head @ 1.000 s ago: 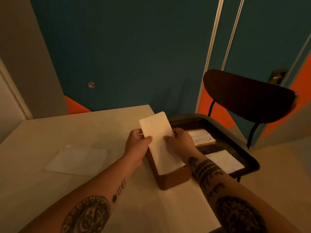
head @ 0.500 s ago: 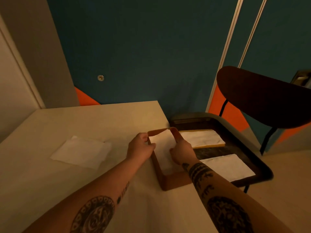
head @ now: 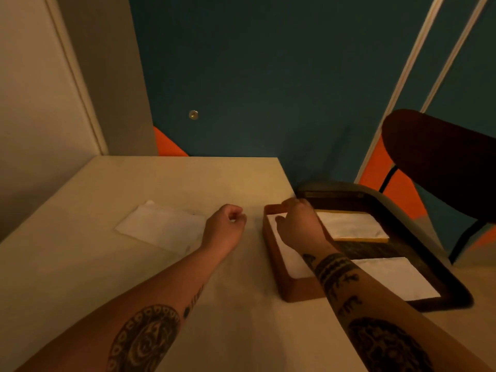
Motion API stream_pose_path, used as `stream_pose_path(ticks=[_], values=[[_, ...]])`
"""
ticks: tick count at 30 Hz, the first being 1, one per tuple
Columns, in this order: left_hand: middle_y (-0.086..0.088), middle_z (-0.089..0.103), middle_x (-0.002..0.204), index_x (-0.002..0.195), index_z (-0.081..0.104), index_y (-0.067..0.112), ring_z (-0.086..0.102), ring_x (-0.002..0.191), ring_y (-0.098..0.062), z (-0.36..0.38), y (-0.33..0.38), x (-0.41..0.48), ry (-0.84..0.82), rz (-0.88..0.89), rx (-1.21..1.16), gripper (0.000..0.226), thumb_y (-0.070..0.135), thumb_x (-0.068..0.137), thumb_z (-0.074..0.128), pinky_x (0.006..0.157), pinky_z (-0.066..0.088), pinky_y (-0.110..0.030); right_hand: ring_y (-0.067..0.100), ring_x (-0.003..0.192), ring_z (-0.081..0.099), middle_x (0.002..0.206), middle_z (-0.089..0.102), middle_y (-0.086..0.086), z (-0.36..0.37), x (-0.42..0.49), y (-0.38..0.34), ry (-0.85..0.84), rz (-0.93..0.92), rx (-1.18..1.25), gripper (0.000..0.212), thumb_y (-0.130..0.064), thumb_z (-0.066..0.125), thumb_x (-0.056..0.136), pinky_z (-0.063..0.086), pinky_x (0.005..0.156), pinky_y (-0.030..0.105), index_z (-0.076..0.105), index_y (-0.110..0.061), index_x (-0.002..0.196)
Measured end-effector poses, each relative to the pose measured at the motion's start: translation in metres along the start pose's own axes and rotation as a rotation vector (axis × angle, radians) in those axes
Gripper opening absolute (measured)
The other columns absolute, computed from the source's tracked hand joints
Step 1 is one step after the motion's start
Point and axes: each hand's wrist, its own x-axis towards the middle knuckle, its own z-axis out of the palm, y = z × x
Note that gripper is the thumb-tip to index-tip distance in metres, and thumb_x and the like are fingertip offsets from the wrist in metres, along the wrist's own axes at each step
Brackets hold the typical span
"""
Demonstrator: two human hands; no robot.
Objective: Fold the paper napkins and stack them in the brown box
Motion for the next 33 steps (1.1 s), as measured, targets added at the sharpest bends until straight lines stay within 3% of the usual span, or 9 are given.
stream_pose_path(ticks=[5,10,15,19,23,28,31,33], values=[[0.0,0.073,0.111,0.113,0.071,0.023,0.062,0.094,-0.015,-0.061,-0.045,0.02,0.1,-0.07,0.008,0.019,0.029,0.097,0.062,0.083,0.047,-0.026,0.02,0.103,0.063,0.12,0.062,0.001,0.026,0.007,-0.062,-0.01,-0.09,0.08,0.027,-0.031,0.062,0.096,0.057,0.09,0.041,0.067,-0.021,0.121],[-0.002,0.073,0.115,0.114,0.072,0.021,0.066,0.105,-0.022,-0.121,-0.102,0.036,0.167,-0.171,0.058,0.02,0.026,0.096,0.062,0.089,0.049,-0.029,0.026,0.099,0.066,0.11,0.069,0.004,0.081,0.013,-0.116,-0.137,-0.138,0.084,0.024,-0.037,0.057,0.097,0.056,0.089,0.042,0.07,-0.022,0.11],[-0.007,0.071,0.126,0.122,0.069,0.019,0.065,0.115,-0.026,-0.17,-0.151,0.061,0.199,-0.238,0.154,0.03,0.026,0.093,0.066,0.098,0.048,-0.032,0.028,0.114,0.061,0.123,0.067,0.003,0.13,0.038,-0.168,-0.293,-0.201,-0.023,0.033,-0.041,0.054,0.098,0.05,0.099,0.043,0.069,-0.023,0.121],[-0.01,0.066,0.13,0.13,0.064,0.021,0.059,0.12,-0.032,-0.196,-0.188,0.086,0.119,-0.285,0.311,0.051,0.042,0.084,0.074,0.101,0.046,-0.036,0.029,0.128,0.049,0.14,0.055,0.004,0.173,0.057,-0.193,-0.356,-0.211,-0.185,0.044,-0.047,0.047,0.1,0.043,0.105,0.044,0.057,-0.024,0.137],[-0.009,0.057,0.134,0.132,0.064,0.021,0.054,0.123,-0.033,-0.206,-0.21,0.097,0.041,-0.177,0.448,0.065,0.049,0.075,0.08,0.107,0.04,-0.035,0.03,0.122,0.046,0.133,0.051,0.006,0.201,0.06,-0.201,-0.309,-0.164,-0.285,0.042,-0.045,0.045,0.101,0.04,0.098,0.046,0.057,-0.025,0.135],[-0.007,0.063,0.124,0.114,0.074,0.02,0.062,0.113,-0.028,-0.215,-0.221,0.107,0.029,-0.075,0.304,0.036,0.033,0.081,0.071,0.103,0.048,-0.034,0.026,0.116,0.05,0.121,0.058,0.001,0.204,0.049,-0.201,-0.29,-0.108,-0.209,0.024,-0.04,0.056,0.096,0.039,0.095,0.045,0.068,-0.03,0.115],[-0.005,0.065,0.12,0.107,0.077,0.02,0.063,0.109,-0.027,-0.214,-0.222,0.108,0.03,-0.031,0.276,0.031,0.037,0.082,0.07,0.101,0.05,-0.038,0.023,0.112,0.053,0.115,0.06,-0.002,0.204,0.038,-0.199,-0.266,-0.093,-0.192,0.013,-0.034,0.059,0.093,0.037,0.092,0.044,0.071,-0.032,0.097],[-0.003,0.065,0.118,0.103,0.076,0.021,0.062,0.107,-0.027,-0.214,-0.223,0.105,0.012,-0.007,0.306,0.032,0.042,0.08,0.071,0.099,0.05,-0.037,0.023,0.113,0.052,0.116,0.058,-0.001,0.205,0.029,-0.201,-0.239,-0.109,-0.218,0.014,-0.03,0.056,0.094,0.037,0.096,0.044,0.069,-0.03,0.097]])
